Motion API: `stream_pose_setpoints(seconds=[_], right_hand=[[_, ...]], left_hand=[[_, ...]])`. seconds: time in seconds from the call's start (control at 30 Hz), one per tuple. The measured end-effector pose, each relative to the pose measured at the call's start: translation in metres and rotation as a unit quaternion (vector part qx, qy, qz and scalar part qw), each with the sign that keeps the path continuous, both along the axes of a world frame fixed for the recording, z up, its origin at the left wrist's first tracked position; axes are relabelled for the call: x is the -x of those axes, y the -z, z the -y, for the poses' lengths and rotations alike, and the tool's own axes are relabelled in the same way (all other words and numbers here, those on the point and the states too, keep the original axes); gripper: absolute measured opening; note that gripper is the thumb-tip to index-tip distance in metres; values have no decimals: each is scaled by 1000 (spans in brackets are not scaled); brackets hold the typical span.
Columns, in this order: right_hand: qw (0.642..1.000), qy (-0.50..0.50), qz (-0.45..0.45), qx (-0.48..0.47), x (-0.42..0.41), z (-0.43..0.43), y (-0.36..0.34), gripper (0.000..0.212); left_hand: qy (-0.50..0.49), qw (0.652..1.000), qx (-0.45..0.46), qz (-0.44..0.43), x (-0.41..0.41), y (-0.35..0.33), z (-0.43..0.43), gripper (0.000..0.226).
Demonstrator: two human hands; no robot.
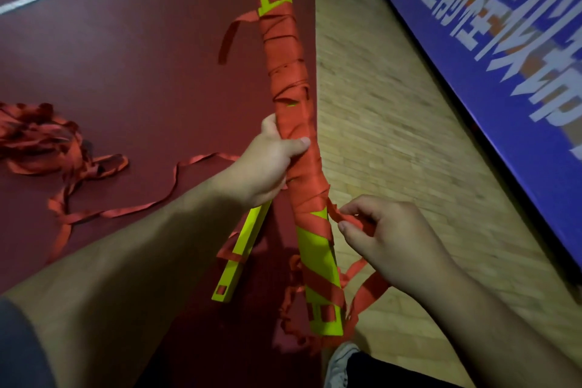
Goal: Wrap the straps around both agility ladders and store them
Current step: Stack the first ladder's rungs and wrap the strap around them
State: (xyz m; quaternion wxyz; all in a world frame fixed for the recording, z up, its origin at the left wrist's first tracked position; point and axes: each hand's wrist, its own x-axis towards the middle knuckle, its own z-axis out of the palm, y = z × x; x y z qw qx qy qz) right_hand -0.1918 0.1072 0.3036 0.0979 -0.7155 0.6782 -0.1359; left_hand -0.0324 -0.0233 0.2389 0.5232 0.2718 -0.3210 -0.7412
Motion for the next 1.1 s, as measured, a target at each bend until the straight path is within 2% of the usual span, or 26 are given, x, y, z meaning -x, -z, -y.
stream_pose_setpoints(seconds=[0.07, 0.2, 0.3, 0.37, 0.47, 0.53, 0.6, 0.67, 0.77, 0.83, 0.87, 0.97, 1.0, 1.1], right_hand=[[1000, 5, 3, -3, -2, 0, 3, 16], [999, -4, 34, -24, -12, 1, 8, 17], [994, 24, 95, -53, -18, 3, 11, 13], [989, 66, 112, -72, -21, 7, 16, 19], [987, 114, 2, -115, -30, 13, 21, 45], [980, 124, -99, -118, -36, 14, 26, 63], [976, 125, -151, -99, -41, 16, 30, 67], [977, 120, -155, -87, -44, 18, 35, 62], [987, 128, -61, -79, -40, 22, 41, 54], [987, 117, 75, -80, -30, 24, 43, 41], [980, 93, 151, -94, -26, 22, 44, 34], [909, 12, 375, -182, -18, 11, 49, 36], [896, -3, 396, -201, -15, 8, 54, 37], [908, -29, 360, -212, -7, 12, 61, 40]], left_hand=[[0, 1000, 21, 11, 1, 1, -5, 50], [11, 1000, -18, -20, 1, 1, -10, 14], [-9, 999, -38, -19, 3, 2, -9, 18], [-31, 999, -30, -1, 6, 2, -10, 28], [-68, 997, -18, 41, 10, -2, -9, 45], [-67, 997, -44, 8, 10, -7, -7, 54], [-52, 996, -61, -31, 11, -8, -5, 58], [-30, 999, -37, 3, 13, -6, -5, 55], [-7, 999, -13, 34, 7, -4, -6, 62], [6, 999, -15, 41, -1, -3, -2, 63], [26, 999, -10, 39, -6, -3, 0, 56], [125, 992, 2, -14, -13, -5, -3, 31], [153, 988, -4, -25, -12, -6, -7, 30], [161, 986, -16, -35, -6, -1, -13, 36]])
